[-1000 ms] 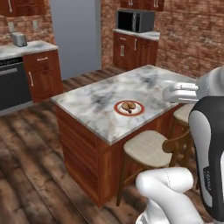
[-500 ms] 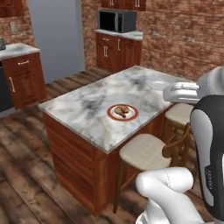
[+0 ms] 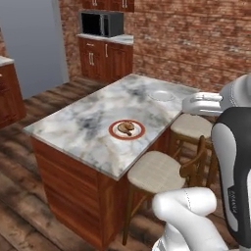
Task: Transport the chicken drumstick and mushroom to the fridge. Place the chicken drumstick on the rack containing meat and place the mushroom on the rack containing the vegetable, ensuring meats and vegetables are on different racks.
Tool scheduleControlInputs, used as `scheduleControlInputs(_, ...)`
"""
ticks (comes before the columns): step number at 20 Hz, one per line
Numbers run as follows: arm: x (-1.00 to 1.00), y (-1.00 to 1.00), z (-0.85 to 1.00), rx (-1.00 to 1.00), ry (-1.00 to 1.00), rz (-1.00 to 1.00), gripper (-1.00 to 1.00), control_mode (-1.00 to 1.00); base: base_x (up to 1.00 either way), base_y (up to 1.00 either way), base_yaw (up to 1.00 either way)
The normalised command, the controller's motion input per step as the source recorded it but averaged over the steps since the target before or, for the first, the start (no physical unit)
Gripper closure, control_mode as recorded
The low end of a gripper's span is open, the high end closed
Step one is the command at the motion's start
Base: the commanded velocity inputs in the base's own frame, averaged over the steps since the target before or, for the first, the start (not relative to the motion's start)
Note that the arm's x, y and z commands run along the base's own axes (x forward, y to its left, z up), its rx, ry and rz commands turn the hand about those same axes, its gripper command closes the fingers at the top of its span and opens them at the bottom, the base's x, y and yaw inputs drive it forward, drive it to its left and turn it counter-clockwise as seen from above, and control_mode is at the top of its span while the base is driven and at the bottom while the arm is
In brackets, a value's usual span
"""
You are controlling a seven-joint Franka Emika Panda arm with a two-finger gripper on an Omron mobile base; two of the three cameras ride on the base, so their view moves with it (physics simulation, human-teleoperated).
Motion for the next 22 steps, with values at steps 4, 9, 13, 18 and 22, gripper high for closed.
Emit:
scheduleControlInputs(4,0.0,0.0,0.0,0.0,0.0,0.0,-1.0,1.0,0.26,0.4,-0.01)
scheduleControlInputs(9,0.0,0.0,0.0,0.0,0.0,0.0,-1.0,1.0,-0.32,0.89,0.01)
scheduleControlInputs(13,0.0,0.0,0.0,0.0,0.0,0.0,-1.0,1.0,0.11,0.73,-0.04)
scheduleControlInputs(18,0.0,0.0,0.0,0.0,0.0,0.0,-1.0,1.0,0.38,0.54,-0.03)
scheduleControlInputs(22,0.0,0.0,0.0,0.0,0.0,0.0,-1.0,1.0,0.84,0.4,-0.1)
